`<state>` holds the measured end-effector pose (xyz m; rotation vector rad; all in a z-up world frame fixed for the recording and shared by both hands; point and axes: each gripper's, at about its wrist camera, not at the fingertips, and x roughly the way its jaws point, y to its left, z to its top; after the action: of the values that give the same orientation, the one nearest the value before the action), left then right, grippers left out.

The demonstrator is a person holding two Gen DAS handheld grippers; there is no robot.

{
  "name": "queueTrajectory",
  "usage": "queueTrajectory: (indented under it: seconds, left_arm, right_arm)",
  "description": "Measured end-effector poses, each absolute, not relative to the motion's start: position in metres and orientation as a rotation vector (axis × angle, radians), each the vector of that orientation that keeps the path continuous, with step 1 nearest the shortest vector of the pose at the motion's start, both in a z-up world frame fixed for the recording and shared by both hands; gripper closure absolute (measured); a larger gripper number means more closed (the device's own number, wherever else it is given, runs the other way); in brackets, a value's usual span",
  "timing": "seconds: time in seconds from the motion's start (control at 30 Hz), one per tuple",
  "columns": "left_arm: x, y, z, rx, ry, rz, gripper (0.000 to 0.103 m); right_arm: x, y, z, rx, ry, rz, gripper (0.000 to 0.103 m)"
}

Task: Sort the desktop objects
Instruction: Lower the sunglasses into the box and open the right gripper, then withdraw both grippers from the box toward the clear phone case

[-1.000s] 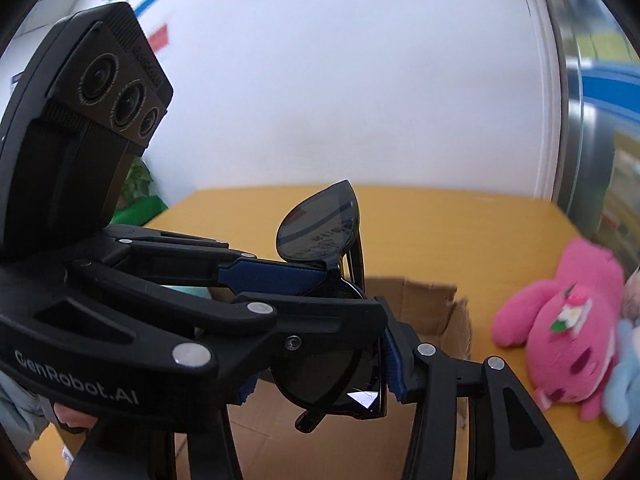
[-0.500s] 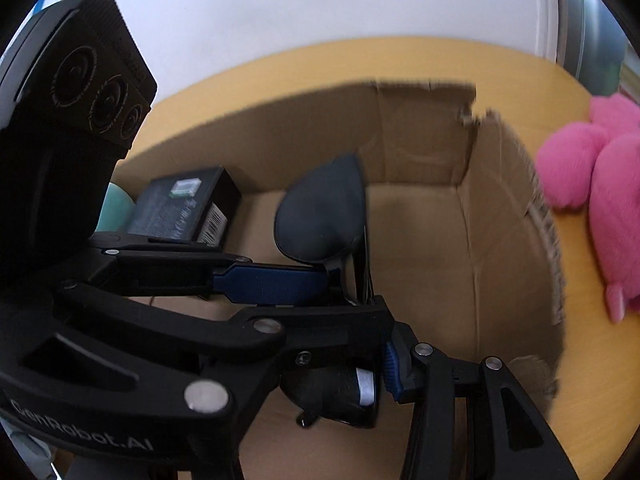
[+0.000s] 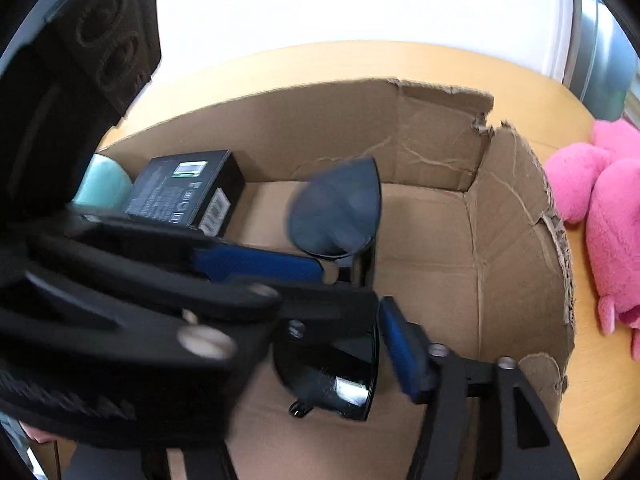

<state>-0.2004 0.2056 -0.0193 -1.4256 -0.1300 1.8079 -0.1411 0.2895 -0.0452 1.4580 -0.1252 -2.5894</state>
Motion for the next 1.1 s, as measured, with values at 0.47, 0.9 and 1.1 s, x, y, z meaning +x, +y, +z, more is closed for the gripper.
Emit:
queueTrajectory:
  seconds: [0.47, 0.9, 1.1]
  left_arm:
    - [-0.123, 0.066, 0.097, -1.097, -0.13, 2.226, 0.067]
    - [-0.013, -0.005, 0.064, -1.146, -0.095, 2.42, 0.06]
    - [0.007, -0.022, 0.035, -1.233, -0.124, 2.425, 0.06]
  right_arm:
    - [-0.114, 0.293, 0.037, 1.205, -0.116, -2.741, 0.055]
    - [-0.138, 0.273, -0.032, 1.458, -0.13, -2.56, 0.082]
    - [-0.134, 0.288, -0.027, 1.471, -0.105, -2.623, 0.081]
